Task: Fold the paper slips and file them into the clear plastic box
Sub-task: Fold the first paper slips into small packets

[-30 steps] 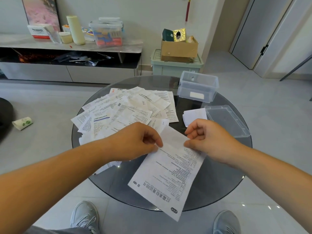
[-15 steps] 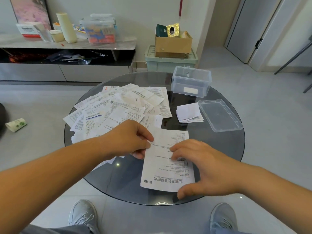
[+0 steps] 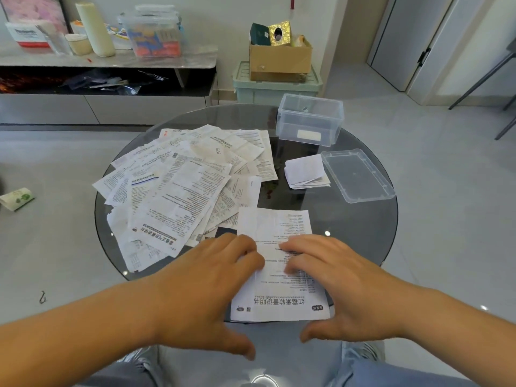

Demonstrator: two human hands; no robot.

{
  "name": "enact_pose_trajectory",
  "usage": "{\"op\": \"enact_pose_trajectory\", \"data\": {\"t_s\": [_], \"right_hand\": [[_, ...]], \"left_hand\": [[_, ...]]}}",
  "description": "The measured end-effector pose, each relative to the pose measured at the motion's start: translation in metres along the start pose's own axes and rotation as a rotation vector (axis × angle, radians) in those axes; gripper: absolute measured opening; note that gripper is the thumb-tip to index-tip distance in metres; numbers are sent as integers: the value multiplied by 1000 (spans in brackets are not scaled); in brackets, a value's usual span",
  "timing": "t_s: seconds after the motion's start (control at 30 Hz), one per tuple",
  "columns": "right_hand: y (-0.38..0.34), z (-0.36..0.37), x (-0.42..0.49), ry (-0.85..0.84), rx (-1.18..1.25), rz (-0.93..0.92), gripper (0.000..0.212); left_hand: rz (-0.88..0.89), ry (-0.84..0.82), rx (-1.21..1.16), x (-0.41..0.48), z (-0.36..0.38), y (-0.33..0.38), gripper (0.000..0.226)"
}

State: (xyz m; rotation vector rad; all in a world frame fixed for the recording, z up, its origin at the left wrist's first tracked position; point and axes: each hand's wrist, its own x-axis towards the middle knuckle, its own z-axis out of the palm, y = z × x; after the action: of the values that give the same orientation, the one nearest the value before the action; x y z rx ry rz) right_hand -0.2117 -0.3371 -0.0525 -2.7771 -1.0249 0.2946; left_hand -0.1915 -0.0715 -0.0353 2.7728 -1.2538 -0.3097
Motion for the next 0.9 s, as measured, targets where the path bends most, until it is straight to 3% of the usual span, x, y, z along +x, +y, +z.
{"op": "enact_pose_trajectory", "data": {"t_s": [0.1, 0.2, 0.4, 0.5, 0.6, 0.7, 0.83, 0.9], "right_hand": [[1, 6, -4, 82, 54, -2, 62], [-1, 2, -3, 133, 194, 51, 45], [2, -15, 16, 274, 588, 352, 14], [11, -24, 30, 390, 642, 429, 17], [21, -25, 41, 374, 694, 494, 18], [30, -19, 47, 344, 603, 544, 25], [33, -17, 52, 320, 481, 548, 39], [32, -15, 52, 291, 371, 518, 35]], "left_hand": [[19, 131, -29, -3, 10, 2, 64], [-40, 119, -176, 1, 3, -1, 43], [-269, 130, -525, 22, -20, -9, 19], [-337, 214, -610, 34, -22, -17, 21], [-382, 220, -513, 45, -19, -21, 23], [-423, 215, -432, 57, -16, -22, 21], [-488, 176, -388, 68, -13, -24, 38], [-483, 149, -363, 70, -13, -25, 50]]}}
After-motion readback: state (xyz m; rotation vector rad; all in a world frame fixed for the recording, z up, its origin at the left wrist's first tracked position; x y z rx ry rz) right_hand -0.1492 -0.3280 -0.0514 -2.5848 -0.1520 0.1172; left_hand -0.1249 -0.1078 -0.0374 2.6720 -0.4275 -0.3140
